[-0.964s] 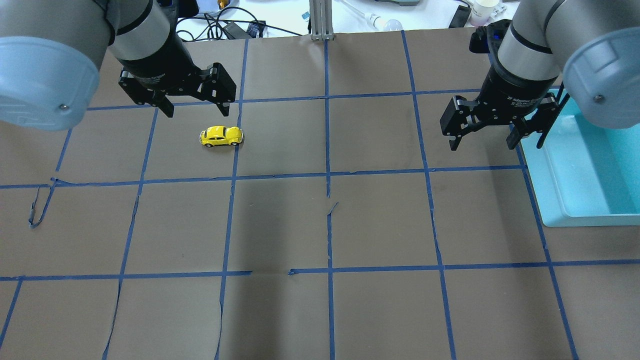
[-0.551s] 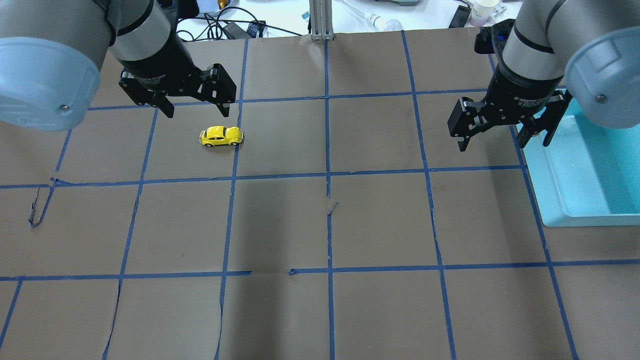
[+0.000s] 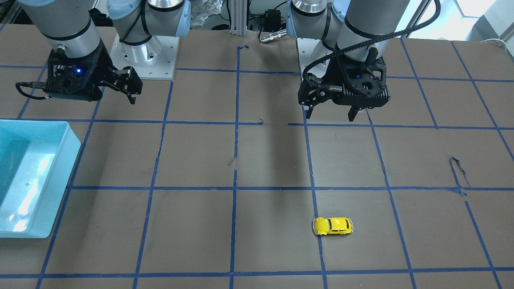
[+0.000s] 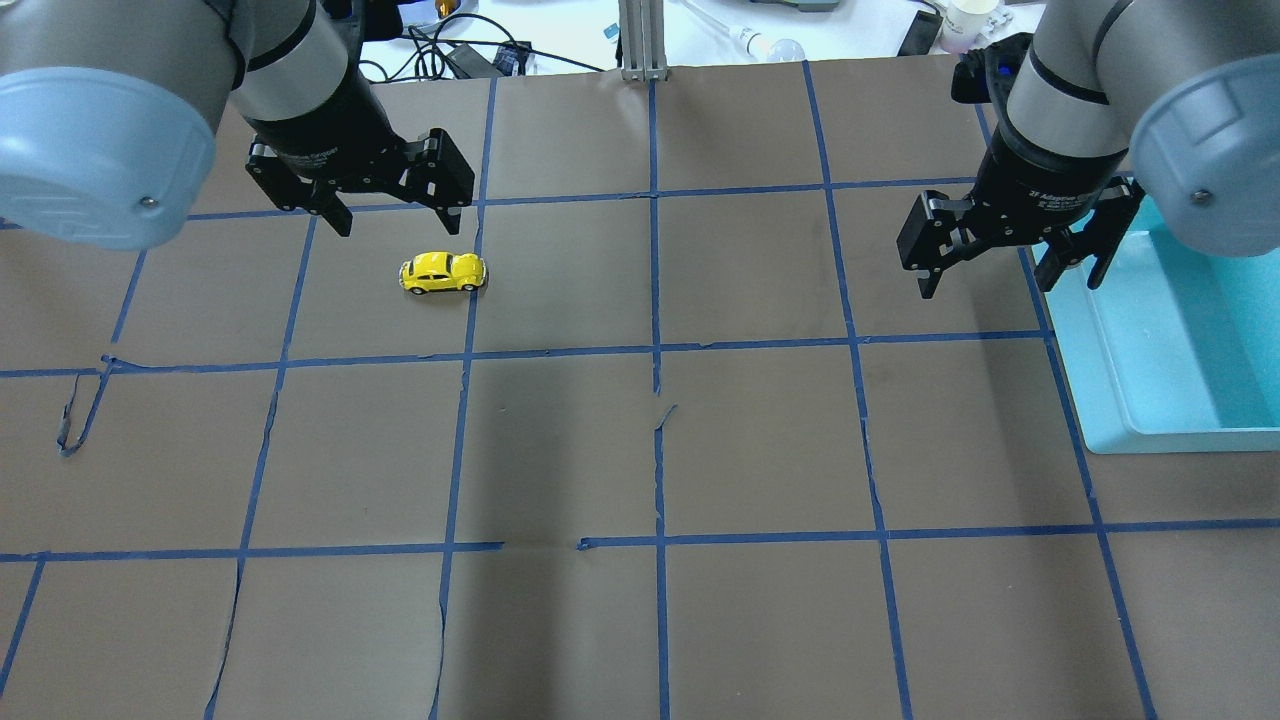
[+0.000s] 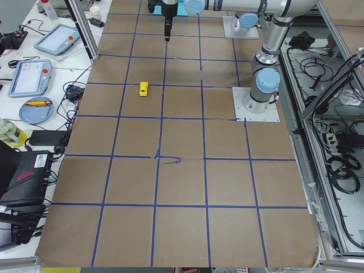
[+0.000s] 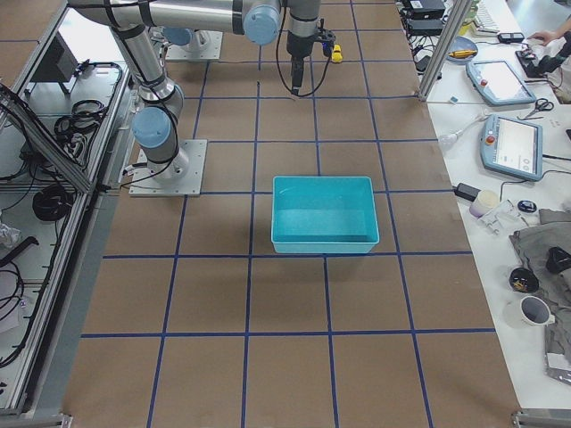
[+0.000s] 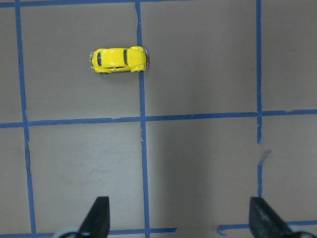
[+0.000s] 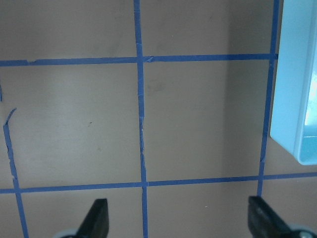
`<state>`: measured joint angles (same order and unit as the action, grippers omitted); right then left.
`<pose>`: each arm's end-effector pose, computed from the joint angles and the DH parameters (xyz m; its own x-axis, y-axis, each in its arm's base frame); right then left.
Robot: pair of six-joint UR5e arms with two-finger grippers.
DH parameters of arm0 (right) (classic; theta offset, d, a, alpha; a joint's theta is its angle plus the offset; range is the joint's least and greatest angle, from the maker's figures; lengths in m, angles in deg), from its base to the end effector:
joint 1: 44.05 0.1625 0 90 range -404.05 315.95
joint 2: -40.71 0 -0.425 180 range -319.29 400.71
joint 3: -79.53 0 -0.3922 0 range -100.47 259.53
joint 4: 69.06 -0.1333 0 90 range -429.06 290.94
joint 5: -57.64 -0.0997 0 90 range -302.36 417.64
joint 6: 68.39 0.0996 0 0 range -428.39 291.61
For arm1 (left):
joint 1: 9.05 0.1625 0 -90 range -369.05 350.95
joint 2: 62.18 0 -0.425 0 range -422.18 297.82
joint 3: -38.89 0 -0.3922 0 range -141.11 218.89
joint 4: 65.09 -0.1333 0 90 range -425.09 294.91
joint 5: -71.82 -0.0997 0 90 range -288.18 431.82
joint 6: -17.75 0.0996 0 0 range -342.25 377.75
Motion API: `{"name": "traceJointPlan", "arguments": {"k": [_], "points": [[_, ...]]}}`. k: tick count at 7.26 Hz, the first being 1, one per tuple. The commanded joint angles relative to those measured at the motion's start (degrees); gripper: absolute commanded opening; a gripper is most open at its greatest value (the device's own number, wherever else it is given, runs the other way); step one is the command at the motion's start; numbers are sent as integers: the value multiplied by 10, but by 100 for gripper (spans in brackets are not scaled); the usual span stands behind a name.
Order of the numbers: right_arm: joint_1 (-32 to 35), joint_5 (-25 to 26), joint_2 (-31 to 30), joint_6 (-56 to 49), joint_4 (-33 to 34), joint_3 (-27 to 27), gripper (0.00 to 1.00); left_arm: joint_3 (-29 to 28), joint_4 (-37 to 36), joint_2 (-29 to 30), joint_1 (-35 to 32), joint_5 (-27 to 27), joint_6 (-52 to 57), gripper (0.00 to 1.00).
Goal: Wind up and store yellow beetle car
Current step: 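Move the left gripper over the yellow beetle car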
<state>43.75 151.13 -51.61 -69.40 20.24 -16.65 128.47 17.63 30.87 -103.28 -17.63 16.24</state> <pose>0.1093 -0.4701 0.4537 -0.9981 0.0159 0.0593 0.0207 0.9965 0.0806 -0.1724 -0.5105 0.4777 -0.9988 0.0483 0.0117 0.0472 0.9956 -0.0808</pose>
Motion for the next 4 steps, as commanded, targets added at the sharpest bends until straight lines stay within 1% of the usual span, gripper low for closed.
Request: {"name": "traceJointPlan", "arguments": {"k": [1, 2, 3, 4], "points": [[0, 10, -1, 0, -5, -1, 100, 4, -54, 41, 5, 2, 59, 100], [0, 11, -1, 0, -5, 0, 100, 6, -80, 74, 6, 1, 129, 100], [0, 12, -1, 0, -5, 0, 100, 6, -120, 112, 6, -4, 200, 100], [-1, 19, -1, 0, -4, 0, 100, 3, -136, 150, 7, 0, 316, 100]]}}
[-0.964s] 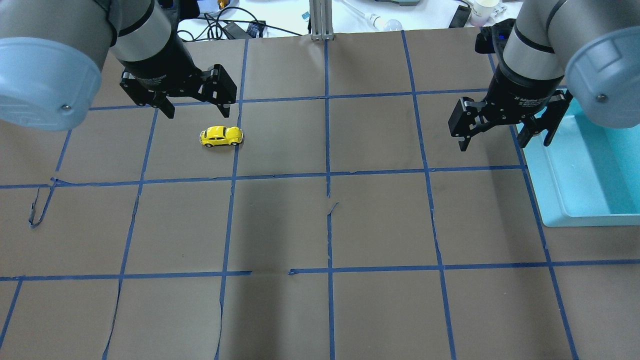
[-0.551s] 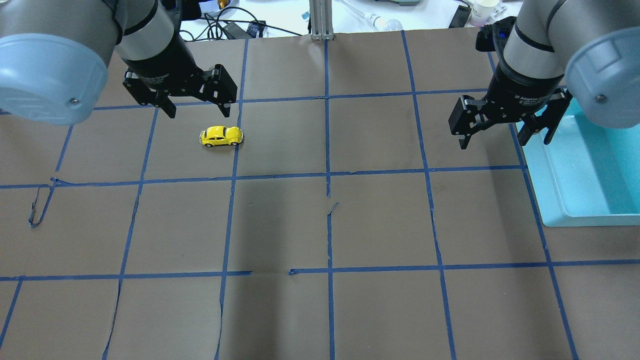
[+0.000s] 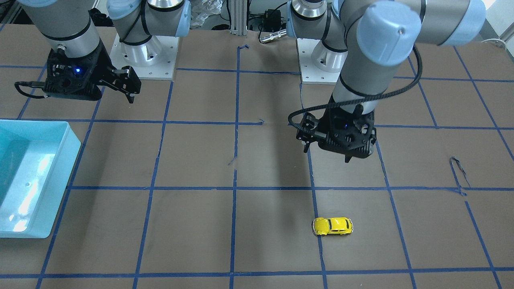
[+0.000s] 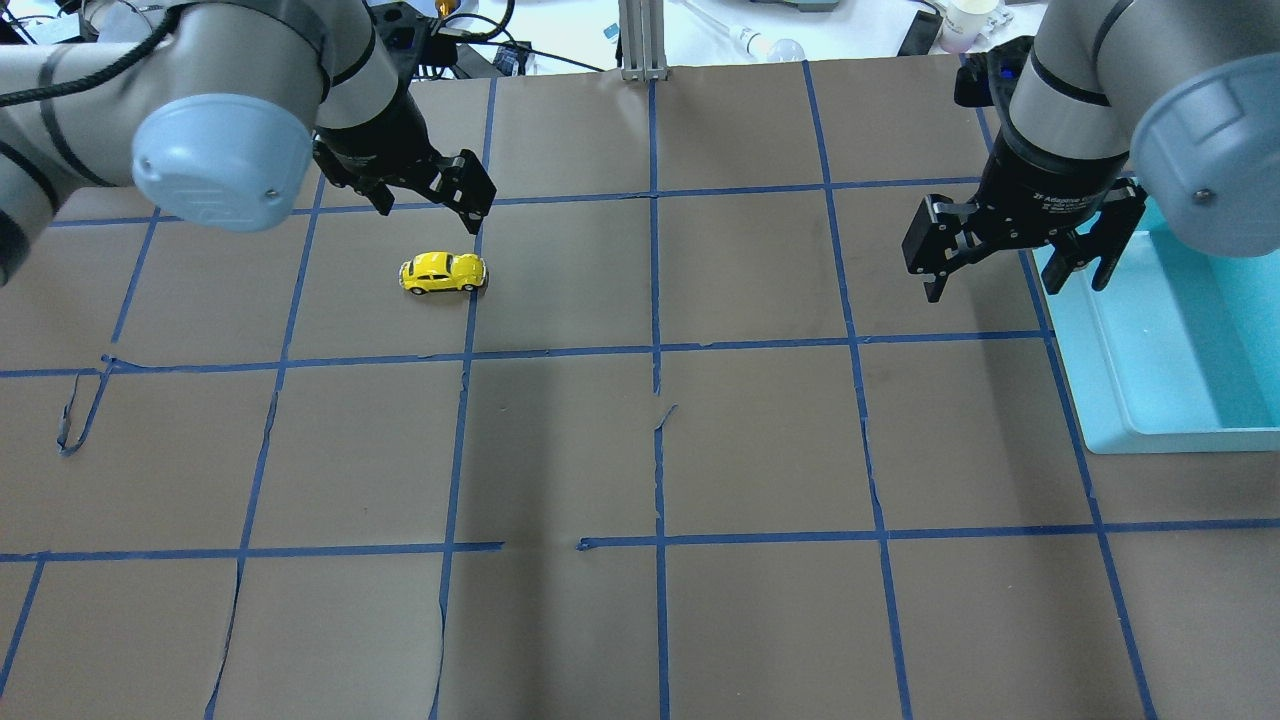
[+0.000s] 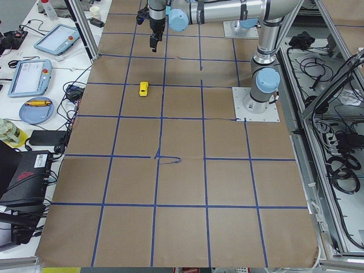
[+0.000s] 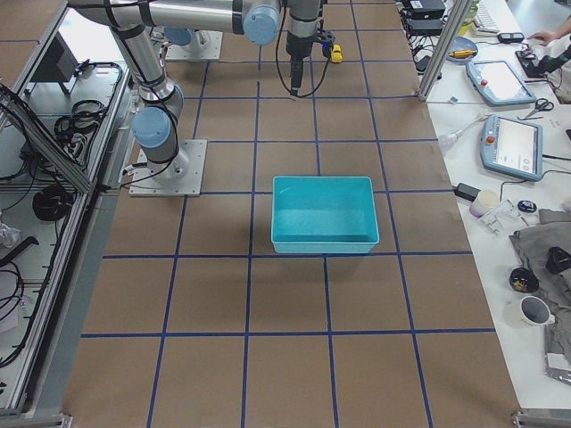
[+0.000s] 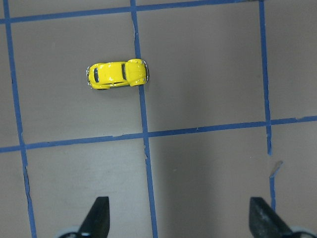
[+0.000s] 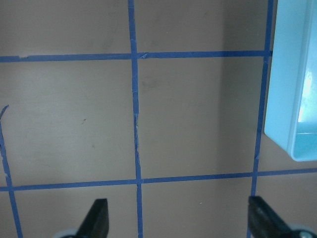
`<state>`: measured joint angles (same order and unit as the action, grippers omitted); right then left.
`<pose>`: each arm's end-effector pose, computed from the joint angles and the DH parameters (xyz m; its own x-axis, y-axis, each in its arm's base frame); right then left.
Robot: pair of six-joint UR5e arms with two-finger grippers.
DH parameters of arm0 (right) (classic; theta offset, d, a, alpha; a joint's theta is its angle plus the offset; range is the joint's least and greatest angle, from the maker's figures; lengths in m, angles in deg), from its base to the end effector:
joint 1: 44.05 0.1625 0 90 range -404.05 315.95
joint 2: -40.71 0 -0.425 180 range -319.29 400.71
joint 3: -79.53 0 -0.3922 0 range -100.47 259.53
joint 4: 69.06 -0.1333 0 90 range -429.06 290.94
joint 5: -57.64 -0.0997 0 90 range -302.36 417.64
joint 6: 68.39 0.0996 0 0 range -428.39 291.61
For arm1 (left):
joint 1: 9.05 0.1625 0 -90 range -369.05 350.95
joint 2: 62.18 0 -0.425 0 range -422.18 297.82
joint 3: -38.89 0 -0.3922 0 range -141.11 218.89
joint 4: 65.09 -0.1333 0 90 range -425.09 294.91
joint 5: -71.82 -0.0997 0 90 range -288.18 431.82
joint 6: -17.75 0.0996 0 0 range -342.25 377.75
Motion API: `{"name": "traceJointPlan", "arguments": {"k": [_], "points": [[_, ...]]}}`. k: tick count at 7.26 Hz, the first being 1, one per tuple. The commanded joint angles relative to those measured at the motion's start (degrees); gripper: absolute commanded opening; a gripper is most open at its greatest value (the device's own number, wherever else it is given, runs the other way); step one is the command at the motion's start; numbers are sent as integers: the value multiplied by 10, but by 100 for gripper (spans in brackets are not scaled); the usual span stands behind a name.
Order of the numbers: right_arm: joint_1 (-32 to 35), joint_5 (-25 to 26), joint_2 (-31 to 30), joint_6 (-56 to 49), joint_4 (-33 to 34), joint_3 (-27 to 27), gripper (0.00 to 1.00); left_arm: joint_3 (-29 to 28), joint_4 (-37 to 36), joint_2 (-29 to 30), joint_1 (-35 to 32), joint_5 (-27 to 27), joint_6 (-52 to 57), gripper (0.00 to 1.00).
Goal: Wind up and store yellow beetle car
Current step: 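Move the left gripper over the yellow beetle car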
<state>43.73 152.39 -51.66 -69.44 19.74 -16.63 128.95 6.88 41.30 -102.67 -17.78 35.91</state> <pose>0.1070 -0.4690 0.4537 -0.9966 0.0132 0.0809 0.0203 0.9959 0.0885 -0.1708 -0.5779 0.3925 -0.9286 0.3706 -0.0178 0.3708 0.9255 -0.0766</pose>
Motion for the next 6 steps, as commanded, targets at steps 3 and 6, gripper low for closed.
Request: {"name": "traceJointPlan", "arguments": {"k": [3, 6], "points": [[0, 27, 1, 1, 1, 0, 100, -8, -98, 133, 40, 3, 529, 100], [0, 27, 1, 1, 0, 0, 100, -10, -166, 197, 57, 1, 775, 100]]}}
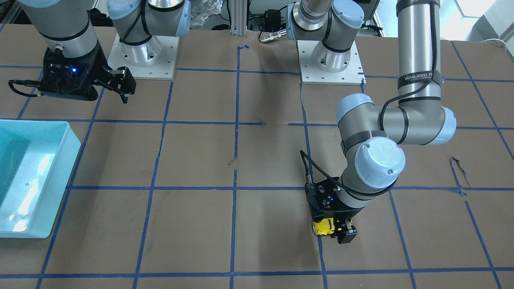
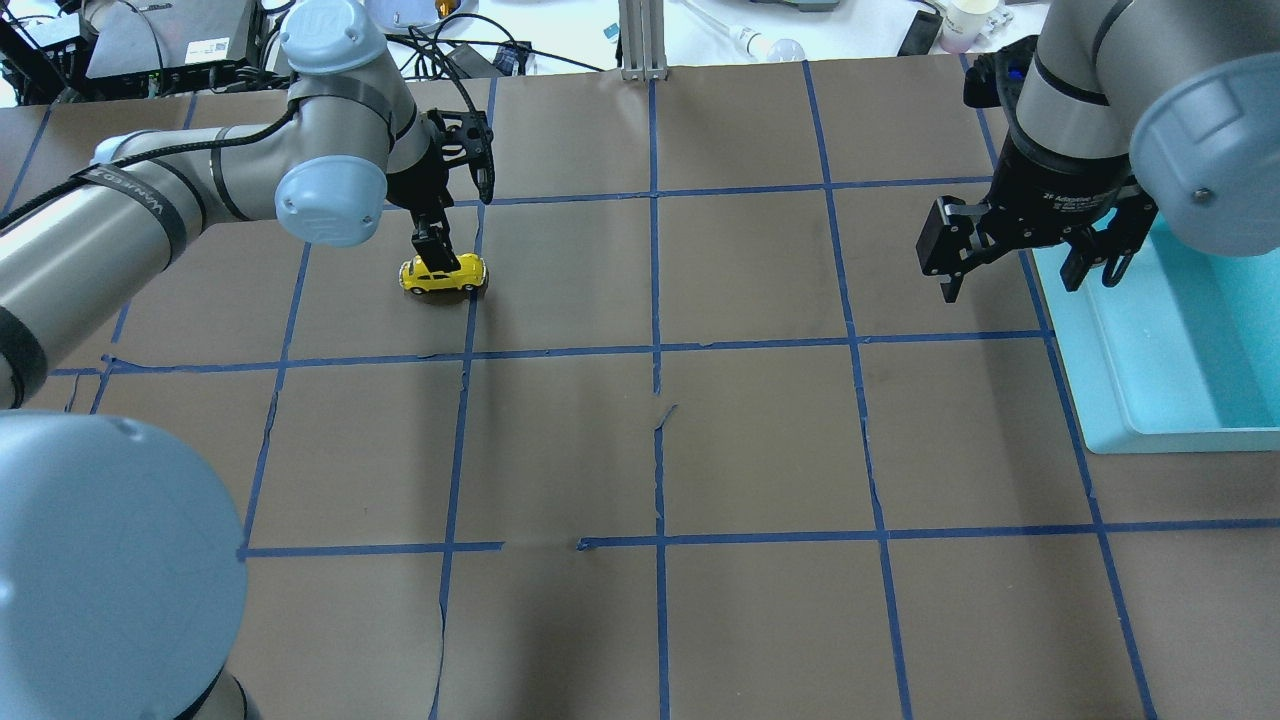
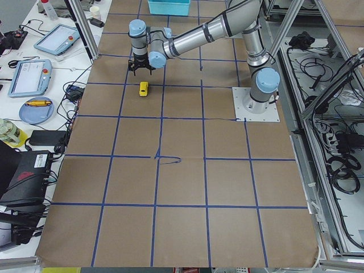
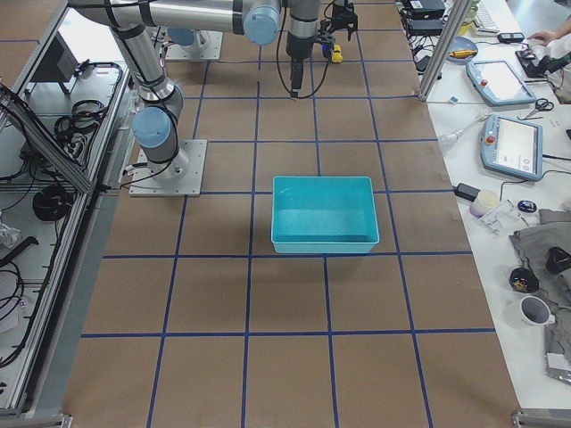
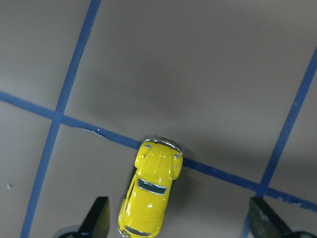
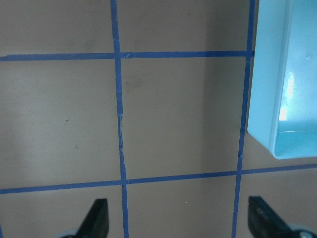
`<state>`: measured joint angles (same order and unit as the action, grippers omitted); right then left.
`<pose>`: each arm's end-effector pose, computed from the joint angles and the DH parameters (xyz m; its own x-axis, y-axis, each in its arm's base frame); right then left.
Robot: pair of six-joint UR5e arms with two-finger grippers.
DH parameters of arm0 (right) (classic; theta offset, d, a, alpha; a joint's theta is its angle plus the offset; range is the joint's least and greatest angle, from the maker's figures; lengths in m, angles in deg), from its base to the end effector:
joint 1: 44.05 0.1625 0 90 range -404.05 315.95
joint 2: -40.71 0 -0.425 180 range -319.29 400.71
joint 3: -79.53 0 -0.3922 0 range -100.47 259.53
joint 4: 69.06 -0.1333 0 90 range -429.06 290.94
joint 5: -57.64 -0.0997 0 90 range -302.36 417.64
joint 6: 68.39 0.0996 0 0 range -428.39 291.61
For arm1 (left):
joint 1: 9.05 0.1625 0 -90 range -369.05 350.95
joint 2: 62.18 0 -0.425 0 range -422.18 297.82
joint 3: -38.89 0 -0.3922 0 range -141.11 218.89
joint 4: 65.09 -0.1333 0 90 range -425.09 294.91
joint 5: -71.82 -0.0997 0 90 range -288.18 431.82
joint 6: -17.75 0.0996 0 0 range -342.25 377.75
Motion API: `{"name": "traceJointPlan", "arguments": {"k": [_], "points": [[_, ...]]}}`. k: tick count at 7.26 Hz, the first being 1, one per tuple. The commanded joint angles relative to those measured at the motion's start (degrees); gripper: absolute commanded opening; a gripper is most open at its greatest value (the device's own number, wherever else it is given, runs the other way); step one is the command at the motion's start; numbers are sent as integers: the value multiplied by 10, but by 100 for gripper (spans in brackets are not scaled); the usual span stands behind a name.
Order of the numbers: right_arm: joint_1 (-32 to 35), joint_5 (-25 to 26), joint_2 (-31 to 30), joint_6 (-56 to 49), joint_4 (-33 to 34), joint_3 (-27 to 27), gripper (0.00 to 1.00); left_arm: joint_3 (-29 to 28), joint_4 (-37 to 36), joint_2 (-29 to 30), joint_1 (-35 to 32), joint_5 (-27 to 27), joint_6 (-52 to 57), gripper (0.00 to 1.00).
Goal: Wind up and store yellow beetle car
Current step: 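Lower the left gripper and close it on the yellow car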
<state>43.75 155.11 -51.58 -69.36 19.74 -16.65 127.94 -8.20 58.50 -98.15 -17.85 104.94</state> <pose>0.1024 -0.4691 0.4533 -0.9917 0.0097 0.1280 0.0215 0.9956 0.0909 -0.1234 -0.6648 0.2400 -0.0647 0.9962 -0.0586 0.9979 0.0643 -0.0086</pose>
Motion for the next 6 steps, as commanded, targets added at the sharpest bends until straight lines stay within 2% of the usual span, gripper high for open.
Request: {"name": "traceJointPlan", "arguments": {"k": [1, 4, 5, 6], "points": [[0, 0, 0, 0, 1, 0, 100, 0, -14, 36, 22, 2, 128, 100], [0, 0, 0, 0, 1, -1, 100, 9, -10, 26, 23, 4, 92, 98], [0, 0, 0, 0, 1, -1, 100, 10, -10, 30, 23, 4, 91, 92], [0, 0, 0, 0, 1, -1, 100, 16, -10, 26, 23, 2, 72, 91]]}}
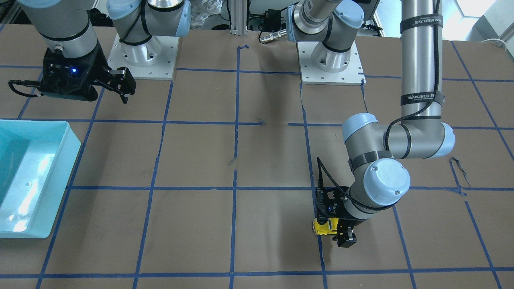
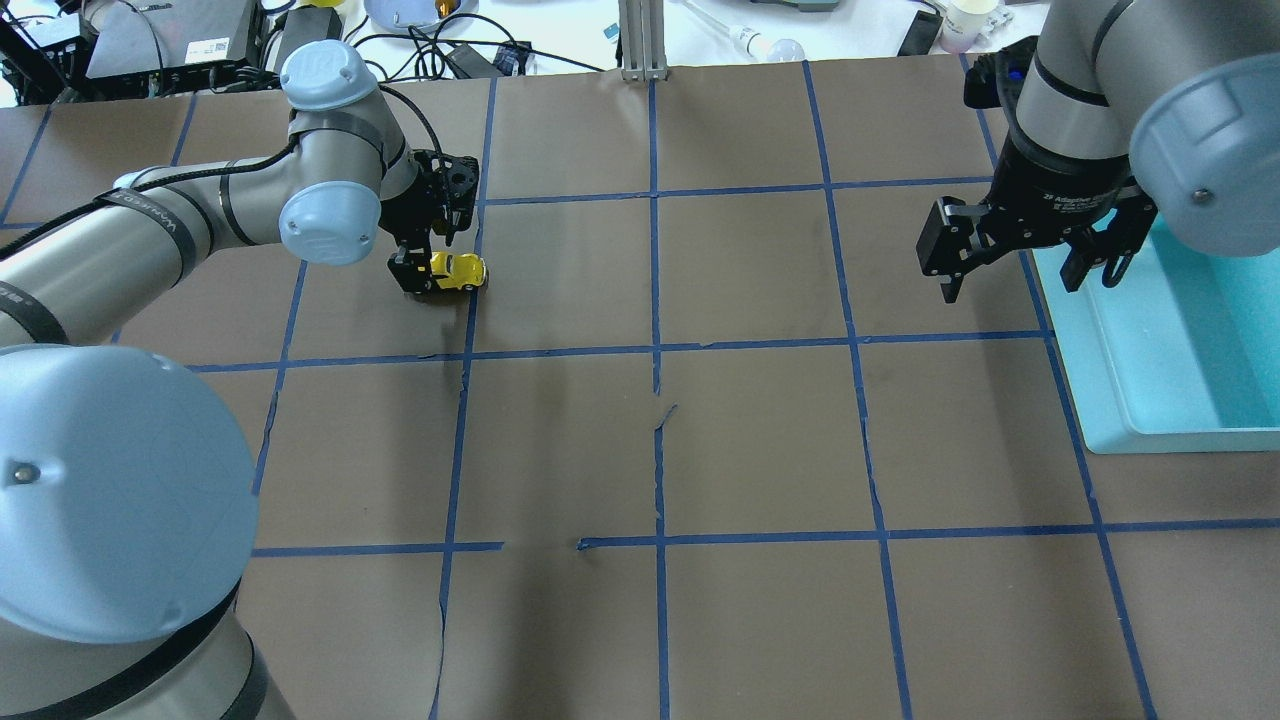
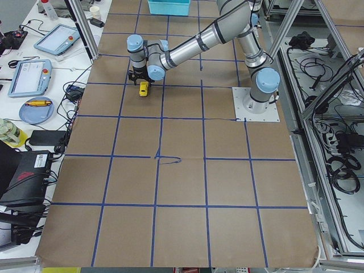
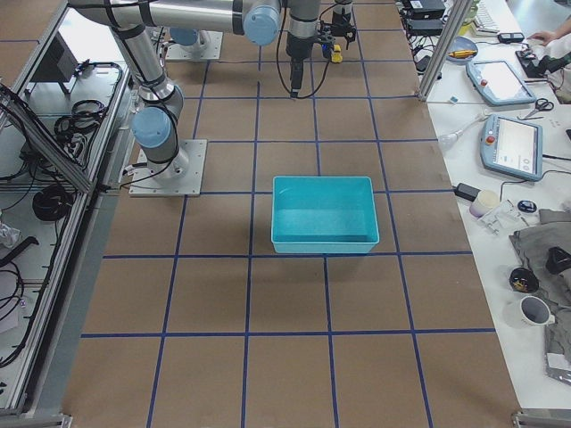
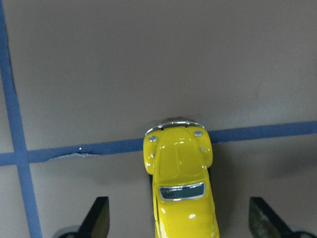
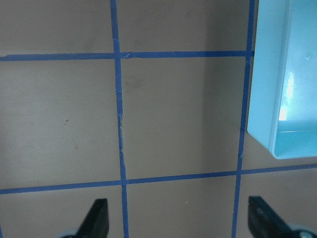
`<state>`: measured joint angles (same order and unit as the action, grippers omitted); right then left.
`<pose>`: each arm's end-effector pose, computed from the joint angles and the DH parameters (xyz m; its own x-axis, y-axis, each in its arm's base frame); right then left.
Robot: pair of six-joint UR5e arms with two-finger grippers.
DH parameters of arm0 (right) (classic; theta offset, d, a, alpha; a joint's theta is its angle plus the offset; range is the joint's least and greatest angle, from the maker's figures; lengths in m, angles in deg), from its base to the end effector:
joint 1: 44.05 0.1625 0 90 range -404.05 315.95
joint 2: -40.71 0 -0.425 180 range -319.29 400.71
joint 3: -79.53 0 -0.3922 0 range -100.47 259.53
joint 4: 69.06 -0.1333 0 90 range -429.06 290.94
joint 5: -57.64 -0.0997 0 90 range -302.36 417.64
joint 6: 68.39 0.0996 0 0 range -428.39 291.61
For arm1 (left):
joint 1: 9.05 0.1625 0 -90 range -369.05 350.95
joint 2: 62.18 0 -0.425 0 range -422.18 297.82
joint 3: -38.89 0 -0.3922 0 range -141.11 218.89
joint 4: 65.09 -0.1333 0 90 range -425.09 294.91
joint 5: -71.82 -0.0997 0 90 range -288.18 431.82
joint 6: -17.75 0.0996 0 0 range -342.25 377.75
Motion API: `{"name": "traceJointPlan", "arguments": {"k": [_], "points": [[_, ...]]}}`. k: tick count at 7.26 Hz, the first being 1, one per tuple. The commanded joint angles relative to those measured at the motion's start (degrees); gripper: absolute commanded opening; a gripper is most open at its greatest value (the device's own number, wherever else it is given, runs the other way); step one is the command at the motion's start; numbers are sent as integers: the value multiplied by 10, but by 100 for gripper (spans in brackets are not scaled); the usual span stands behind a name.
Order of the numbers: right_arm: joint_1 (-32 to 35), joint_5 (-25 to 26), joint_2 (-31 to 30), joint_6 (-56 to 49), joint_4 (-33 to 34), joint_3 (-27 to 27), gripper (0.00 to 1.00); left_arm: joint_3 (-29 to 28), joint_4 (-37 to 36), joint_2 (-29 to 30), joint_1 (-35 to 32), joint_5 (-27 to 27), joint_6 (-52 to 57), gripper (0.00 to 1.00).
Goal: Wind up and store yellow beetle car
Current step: 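Lower the left gripper and close it on the yellow car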
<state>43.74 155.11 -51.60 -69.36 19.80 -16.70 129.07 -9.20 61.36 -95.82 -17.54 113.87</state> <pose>0.1023 -0.4690 0.4532 -0.9917 0.0099 0.1280 0.0216 0.9957 0.0904 -0.0969 -0.6679 0.2001 0.0504 0.9987 -0.0080 0.9987 -0.0505 -0.0104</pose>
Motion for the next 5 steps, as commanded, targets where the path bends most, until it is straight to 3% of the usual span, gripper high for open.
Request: {"name": "traceJointPlan", "arguments": {"k": [1, 2, 3, 4, 5], "points": [[0, 0, -1, 0, 0, 0, 100, 9, -5, -3, 0, -1, -24, 91], [-1, 0, -1, 0, 0, 0, 100, 8, -5, -2, 0, -2, -24, 87], [0, -1, 0, 0, 0, 1, 100, 9, -6, -2, 0, -2, -23, 73], [0, -1, 0, 0, 0, 1, 100, 9, -6, -2, 0, -4, -19, 48], [0, 0, 0, 1, 0, 0, 100, 9, -6, -1, 0, -6, -20, 14]]}}
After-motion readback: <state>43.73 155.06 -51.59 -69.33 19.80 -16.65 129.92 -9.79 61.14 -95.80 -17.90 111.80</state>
